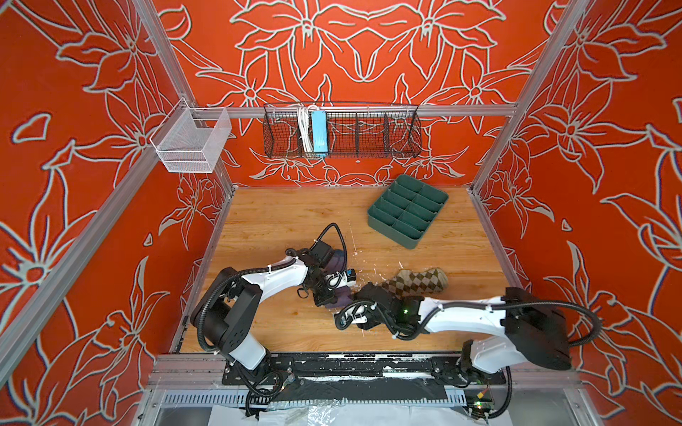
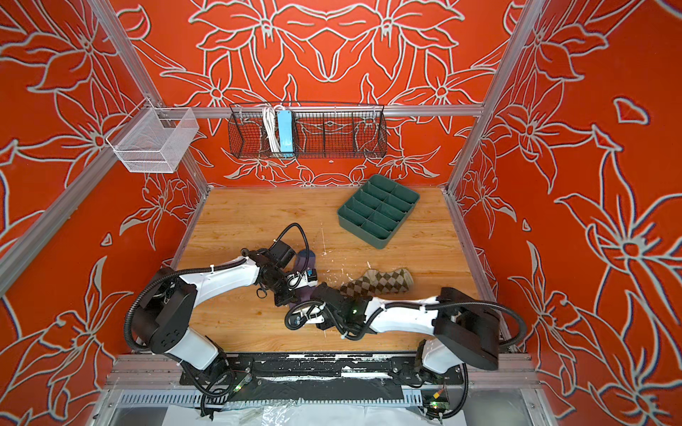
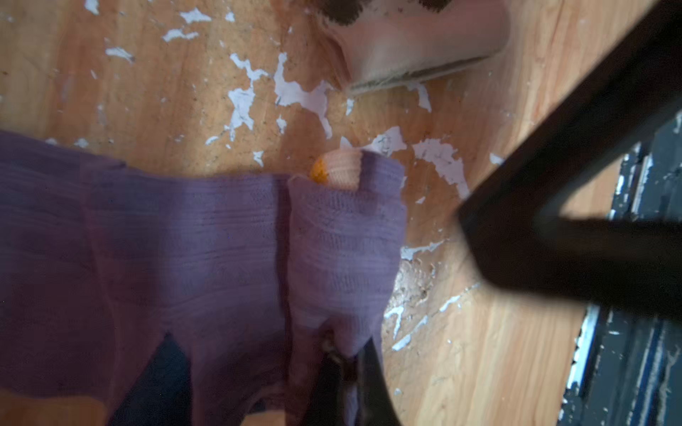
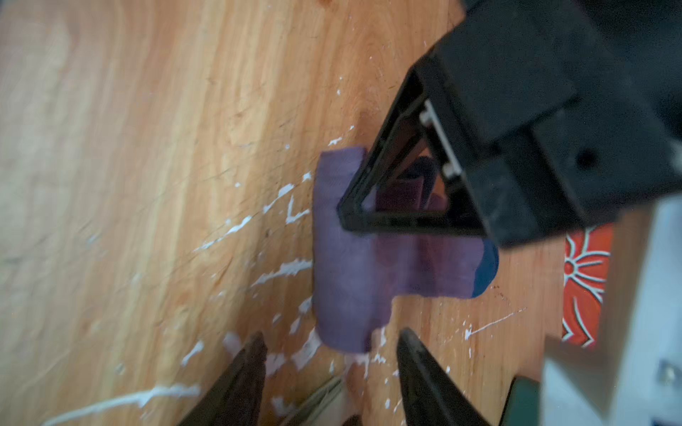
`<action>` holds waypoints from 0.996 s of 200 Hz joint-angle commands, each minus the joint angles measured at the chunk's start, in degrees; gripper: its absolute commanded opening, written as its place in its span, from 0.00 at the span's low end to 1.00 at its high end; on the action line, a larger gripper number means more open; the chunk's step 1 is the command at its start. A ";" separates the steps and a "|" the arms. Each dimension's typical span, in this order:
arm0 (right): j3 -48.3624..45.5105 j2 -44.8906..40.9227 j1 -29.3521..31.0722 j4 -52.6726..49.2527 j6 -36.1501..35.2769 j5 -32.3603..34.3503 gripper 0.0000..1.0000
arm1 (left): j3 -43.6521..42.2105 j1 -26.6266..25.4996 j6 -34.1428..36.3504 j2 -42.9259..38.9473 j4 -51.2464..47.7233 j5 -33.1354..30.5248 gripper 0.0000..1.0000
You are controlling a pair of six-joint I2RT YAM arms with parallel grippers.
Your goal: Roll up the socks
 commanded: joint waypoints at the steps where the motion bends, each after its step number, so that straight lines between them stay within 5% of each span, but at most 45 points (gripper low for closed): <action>1: 2.92 4.40 -0.09 4.49 -3.94 2.25 0.56 | 0.36 0.09 0.01 2.19 -4.04 2.00 0.00; 84: 6.24 13.54 -2.22 -3.64 0.39 -1.77 0.19 | -0.53 0.09 -1.23 -2.80 -2.64 -0.04 0.05; 112: 8.85 11.62 -2.71 -15.09 2.50 -7.66 0.09 | -0.92 0.09 -4.15 -8.53 -0.98 -7.96 0.22; 171: 19.46 13.40 -8.31 -38.36 7.24 -22.04 0.07 | -9.76 0.58 -5.96 -36.09 14.30 -33.10 0.55; 199: 24.19 16.65 -11.37 -43.30 9.08 -27.89 0.07 | -12.71 1.67 -1.75 -46.90 12.17 -32.57 0.62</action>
